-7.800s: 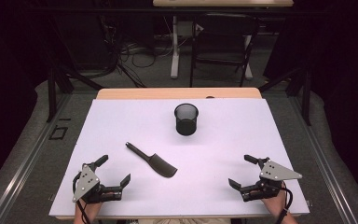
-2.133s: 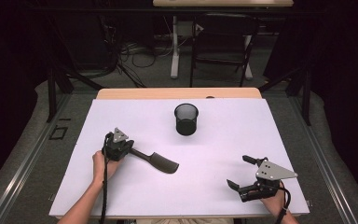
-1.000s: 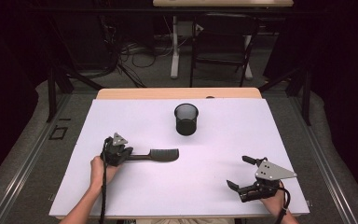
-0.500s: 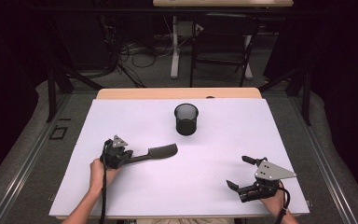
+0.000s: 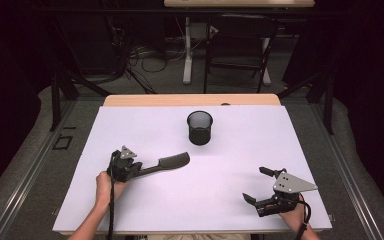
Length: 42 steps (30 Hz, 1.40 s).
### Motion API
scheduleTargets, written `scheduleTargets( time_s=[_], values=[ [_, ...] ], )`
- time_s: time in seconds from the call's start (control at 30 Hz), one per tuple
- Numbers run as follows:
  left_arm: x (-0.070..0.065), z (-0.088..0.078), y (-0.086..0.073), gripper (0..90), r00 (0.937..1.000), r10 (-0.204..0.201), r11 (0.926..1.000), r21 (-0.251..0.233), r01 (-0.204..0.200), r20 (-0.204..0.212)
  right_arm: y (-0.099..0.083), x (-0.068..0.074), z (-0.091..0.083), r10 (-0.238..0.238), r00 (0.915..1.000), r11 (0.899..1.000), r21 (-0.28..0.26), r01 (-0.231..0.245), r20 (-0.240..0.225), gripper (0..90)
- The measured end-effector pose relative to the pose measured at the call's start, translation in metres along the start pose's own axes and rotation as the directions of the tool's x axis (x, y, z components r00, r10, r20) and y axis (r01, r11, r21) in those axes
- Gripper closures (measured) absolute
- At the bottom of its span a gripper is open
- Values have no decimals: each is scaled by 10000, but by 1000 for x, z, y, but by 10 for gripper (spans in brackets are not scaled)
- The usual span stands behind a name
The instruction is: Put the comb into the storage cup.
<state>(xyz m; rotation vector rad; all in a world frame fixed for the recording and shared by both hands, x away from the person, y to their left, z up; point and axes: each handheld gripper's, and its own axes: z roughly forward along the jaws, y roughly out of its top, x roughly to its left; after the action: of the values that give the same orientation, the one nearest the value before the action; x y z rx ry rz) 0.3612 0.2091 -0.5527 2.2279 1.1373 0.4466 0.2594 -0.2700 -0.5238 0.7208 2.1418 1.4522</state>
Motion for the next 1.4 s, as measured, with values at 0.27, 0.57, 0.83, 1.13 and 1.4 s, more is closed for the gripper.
scheduleTargets(
  time_s=[0.27,0.57,0.83,1.13,1.4],
  values=[
    [-1,-3,-3,900,10000,-76,10000,2,76,40,0,1,0,-7,10000,10000,7,7,-15,1],
    [-4,-8,-6,899,9999,-147,9999,-64,147,84,0,1,1,-7,10000,10000,57,8,-30,1],
    [0,-16,-4,718,9998,-186,9969,-761,184,-10,0,1,1,-34,10000,10000,82,35,-39,1],
    [3,-22,1,463,10000,-68,9935,-1139,72,47,0,1,0,-19,10000,9999,108,19,-48,1],
    [3,-28,4,199,9999,160,9893,-1450,-150,59,0,1,2,-48,10000,9999,100,49,-83,0]
  ],
)
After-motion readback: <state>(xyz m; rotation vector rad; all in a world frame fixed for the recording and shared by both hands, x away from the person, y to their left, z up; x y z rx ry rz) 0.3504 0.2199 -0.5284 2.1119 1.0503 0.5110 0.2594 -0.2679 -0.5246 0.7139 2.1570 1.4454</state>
